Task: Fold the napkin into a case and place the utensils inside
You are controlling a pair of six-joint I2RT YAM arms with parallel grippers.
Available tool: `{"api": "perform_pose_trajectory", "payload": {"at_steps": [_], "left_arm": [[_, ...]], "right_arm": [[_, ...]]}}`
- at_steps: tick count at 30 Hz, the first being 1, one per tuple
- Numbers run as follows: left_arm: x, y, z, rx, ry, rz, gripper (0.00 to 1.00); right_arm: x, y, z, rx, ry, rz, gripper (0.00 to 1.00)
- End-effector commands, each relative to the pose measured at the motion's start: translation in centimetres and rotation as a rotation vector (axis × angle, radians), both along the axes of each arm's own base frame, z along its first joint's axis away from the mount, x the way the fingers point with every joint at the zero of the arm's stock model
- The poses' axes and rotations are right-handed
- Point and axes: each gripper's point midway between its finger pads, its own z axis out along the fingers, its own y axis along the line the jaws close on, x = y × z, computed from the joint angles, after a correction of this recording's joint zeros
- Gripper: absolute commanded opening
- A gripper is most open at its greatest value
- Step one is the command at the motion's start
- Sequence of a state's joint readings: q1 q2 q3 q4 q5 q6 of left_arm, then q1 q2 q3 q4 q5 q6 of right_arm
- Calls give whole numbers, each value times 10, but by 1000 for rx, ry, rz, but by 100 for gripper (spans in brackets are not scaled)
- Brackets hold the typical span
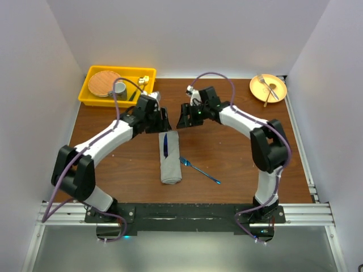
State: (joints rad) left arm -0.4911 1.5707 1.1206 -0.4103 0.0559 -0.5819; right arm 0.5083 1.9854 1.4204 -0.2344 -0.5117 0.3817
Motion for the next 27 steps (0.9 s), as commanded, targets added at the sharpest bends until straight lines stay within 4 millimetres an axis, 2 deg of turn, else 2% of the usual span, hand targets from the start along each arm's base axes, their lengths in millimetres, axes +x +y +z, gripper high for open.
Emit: {"api": "perform_pose_trajectory", "payload": {"at_steps": [1, 2, 3, 4, 5, 6, 7, 8, 9, 12, 14, 16, 19, 27], "left_arm": [[45, 33, 87, -49, -301, 75, 63], [48, 39, 96, -49, -337, 77, 63], [49, 45, 110, -61, -380, 87, 63], [55, 55, 117, -65, -409, 111, 63], [55, 60, 122, -64, -426, 121, 63], [54, 65, 130, -66, -444, 132, 63], [54, 73, 130, -63, -445, 149, 63], [52, 76, 130, -63, -446, 156, 63], [49, 79, 135, -66, -460, 161, 63], [40, 84, 132, -73, -458, 177, 63], [35, 85, 124, -82, -441, 184, 63], [29, 86, 119, -88, -433, 186, 63], [26, 87, 117, -88, -428, 187, 63], [24, 94, 116, -80, -425, 211, 63]], "right_arm": [[-12, -39, 83, -97, -327, 190, 62], [-21, -47, 82, -130, -343, 224, 62], [-41, -62, 63, -185, -293, 249, 61], [-51, -71, 59, -218, -306, 293, 59], [-64, -78, 65, -227, -321, 309, 58], [-79, -87, 57, -251, -284, 330, 56], [-96, -98, 42, -288, -262, 363, 55], [-108, -101, 48, -298, -294, 383, 54], [-124, -109, 34, -329, -262, 410, 54], [-150, -118, 22, -384, -266, 470, 51], [-159, -122, 12, -445, -275, 522, 48], [-160, -121, 5, -473, -285, 549, 46], [-169, -110, -11, -527, -256, 616, 43], [-169, -99, -40, -611, -240, 678, 41]]}}
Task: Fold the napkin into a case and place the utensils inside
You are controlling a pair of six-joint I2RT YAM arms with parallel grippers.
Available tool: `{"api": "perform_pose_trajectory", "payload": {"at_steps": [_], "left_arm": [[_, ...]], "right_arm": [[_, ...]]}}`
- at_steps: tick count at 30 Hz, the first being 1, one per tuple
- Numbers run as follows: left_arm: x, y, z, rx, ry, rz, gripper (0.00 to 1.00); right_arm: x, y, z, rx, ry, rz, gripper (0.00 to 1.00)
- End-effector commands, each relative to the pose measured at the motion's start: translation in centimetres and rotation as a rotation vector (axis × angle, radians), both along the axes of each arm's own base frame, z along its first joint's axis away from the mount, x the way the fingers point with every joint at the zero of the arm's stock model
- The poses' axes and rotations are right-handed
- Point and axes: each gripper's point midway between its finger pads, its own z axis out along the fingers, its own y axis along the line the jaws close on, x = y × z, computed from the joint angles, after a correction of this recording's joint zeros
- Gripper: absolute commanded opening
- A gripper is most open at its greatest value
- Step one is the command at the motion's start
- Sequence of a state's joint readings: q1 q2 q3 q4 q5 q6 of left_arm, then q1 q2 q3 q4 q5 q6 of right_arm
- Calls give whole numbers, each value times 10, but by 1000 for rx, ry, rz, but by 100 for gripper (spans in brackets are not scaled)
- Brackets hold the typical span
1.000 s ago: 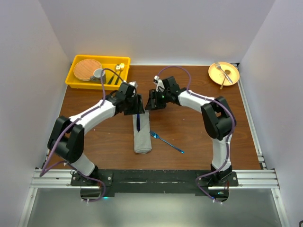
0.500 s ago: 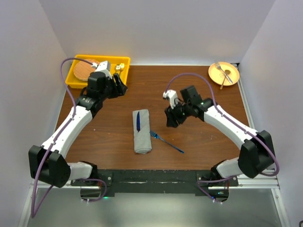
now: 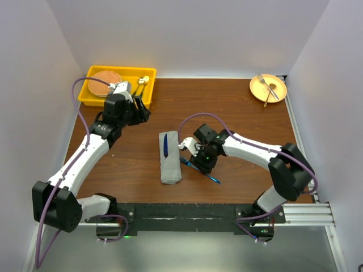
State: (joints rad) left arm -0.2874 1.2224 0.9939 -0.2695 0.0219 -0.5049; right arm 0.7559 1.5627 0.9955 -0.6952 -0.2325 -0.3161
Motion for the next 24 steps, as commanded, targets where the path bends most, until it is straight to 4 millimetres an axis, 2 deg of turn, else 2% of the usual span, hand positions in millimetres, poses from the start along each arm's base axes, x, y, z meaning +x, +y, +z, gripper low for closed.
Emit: {"api": "perform_pose_trajectory", "payload": {"at_steps": [1, 5, 8, 12, 16, 18, 19, 21, 24], "left_arm": [[2, 8, 17, -18, -56, 33, 63], [4, 13, 17, -12, -55, 44, 63], [5, 17, 15, -2, -47, 55, 63], [8, 32, 8, 25, -24, 102, 63], [10, 35, 4, 35, -12, 110, 63], [11, 35, 2, 35, 3, 108, 63], [11, 34, 0, 31, 13, 104, 63], [12, 35, -1, 31, 20, 98, 64], [13, 29, 3, 38, -4, 46, 66]], "right_arm": [[16, 6, -6, -36, -57, 25, 41], [18, 17, -18, -24, -47, 21, 40], [19, 24, -24, -15, -53, 2, 35], [19, 25, -34, -38, -108, -36, 32], [24, 26, -49, -87, -187, -65, 19], [23, 25, -52, -115, -169, -86, 5], [26, 23, -50, -115, -180, -97, 0], [32, 20, -41, -109, -222, -115, 0], [49, 18, -3, -39, -286, -169, 0]]}}
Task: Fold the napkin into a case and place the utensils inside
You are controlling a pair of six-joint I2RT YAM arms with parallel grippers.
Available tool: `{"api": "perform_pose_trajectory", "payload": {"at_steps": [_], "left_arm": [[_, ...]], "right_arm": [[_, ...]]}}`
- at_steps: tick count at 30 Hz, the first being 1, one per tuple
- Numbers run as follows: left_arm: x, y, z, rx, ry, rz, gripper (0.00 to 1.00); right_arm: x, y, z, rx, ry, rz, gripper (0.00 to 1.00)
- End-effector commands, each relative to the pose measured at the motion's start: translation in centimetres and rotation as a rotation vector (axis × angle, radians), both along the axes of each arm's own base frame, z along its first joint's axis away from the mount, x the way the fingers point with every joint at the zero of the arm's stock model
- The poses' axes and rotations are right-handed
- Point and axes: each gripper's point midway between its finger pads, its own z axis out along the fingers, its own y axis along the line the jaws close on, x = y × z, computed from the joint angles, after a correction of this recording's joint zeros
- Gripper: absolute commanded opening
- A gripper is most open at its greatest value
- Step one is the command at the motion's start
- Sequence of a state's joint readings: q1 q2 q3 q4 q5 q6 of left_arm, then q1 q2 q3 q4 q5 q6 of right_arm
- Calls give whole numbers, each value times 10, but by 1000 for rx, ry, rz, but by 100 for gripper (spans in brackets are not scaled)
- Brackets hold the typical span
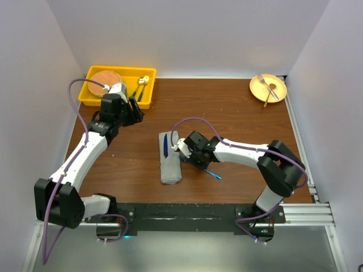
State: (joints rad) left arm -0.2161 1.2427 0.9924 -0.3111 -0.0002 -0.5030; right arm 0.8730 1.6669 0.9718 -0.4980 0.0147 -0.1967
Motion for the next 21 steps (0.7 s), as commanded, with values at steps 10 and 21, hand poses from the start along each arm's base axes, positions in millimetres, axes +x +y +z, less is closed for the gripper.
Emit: {"api": "perform_pose_trajectory", "payload": {"at_steps": [10, 21], "left_arm": [[-14, -91, 62, -286, -217, -557, 70], [-43, -140, 110, -508, -344, -741, 71]], "right_arm": [[74, 25, 200, 514, -247, -237, 0], [82, 56, 251, 698, -208, -299, 0]]}}
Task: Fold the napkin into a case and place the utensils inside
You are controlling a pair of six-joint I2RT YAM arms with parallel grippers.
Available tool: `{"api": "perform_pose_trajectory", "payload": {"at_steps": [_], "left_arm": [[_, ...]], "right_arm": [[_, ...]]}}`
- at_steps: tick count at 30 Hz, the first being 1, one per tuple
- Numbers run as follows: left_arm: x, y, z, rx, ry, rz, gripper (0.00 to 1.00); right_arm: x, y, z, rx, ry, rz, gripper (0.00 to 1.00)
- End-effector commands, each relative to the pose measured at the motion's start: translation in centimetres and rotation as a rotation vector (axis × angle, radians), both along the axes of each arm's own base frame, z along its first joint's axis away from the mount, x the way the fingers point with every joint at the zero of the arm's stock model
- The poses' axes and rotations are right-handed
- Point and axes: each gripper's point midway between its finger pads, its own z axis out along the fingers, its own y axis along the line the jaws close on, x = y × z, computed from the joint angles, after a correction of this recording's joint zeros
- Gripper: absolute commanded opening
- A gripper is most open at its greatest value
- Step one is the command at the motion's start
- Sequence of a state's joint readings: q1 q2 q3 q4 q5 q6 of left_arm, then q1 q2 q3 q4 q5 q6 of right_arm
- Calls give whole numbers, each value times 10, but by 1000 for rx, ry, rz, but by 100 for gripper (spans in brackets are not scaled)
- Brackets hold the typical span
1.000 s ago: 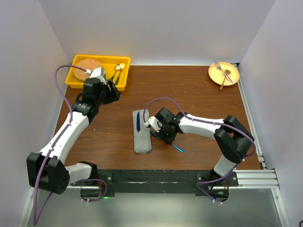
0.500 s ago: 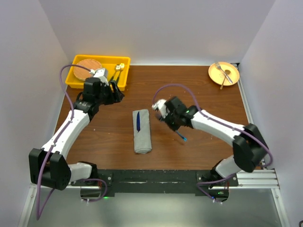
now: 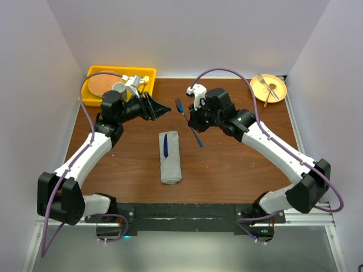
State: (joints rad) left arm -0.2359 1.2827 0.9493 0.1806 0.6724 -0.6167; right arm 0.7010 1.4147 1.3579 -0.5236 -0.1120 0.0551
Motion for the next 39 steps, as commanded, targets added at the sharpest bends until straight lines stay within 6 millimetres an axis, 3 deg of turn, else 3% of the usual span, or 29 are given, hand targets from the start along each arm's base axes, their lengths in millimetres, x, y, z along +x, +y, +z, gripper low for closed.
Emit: {"api": "perform_pose_trajectory", "payload": {"at_steps": [1, 10, 13, 14, 16, 17, 18, 19, 22, 23, 26, 32, 36, 39], "left_arm": [[-27, -32, 26, -104, -63, -141, 71], [-23, -53, 15, -124, 29, -111, 69], [-18, -56, 16, -136, 50, -103, 62], [-17, -56, 13, -138, 66, -102, 58], [-18, -58, 13, -152, 88, -118, 38], [-19, -58, 13, -164, 95, -130, 16], [-20, -59, 12, -171, 102, -141, 4], [-25, -59, 10, -177, 114, -180, 0], [-34, -52, 14, -247, 104, -258, 0], [-34, -45, 22, -280, 65, -269, 0], [-38, -41, 29, -291, 35, -316, 0], [-56, -43, 44, -368, 25, -433, 0], [-59, -44, 51, -377, -2, -457, 0], [-60, -44, 51, -378, -1, -459, 0]], "right_arm": [[0, 17, 26, 104, 17, 8, 0], [-5, 35, 41, 148, 2, 61, 0], [-12, 41, 44, 146, -20, 88, 0], [-13, 42, 44, 147, -23, 93, 0], [-14, 42, 46, 153, -23, 93, 0], [-17, 44, 47, 163, -15, 106, 0], [-19, 45, 48, 168, -9, 118, 0], [-21, 46, 47, 170, 2, 131, 0], [-29, 46, 52, 214, 61, 190, 40], [-31, 45, 53, 235, 86, 203, 59], [-38, 36, 56, 280, 157, 269, 69], [-72, 39, 38, 336, 305, 437, 67], [-76, 45, 38, 381, 332, 466, 58], [-77, 49, 34, 398, 371, 474, 45]]}}
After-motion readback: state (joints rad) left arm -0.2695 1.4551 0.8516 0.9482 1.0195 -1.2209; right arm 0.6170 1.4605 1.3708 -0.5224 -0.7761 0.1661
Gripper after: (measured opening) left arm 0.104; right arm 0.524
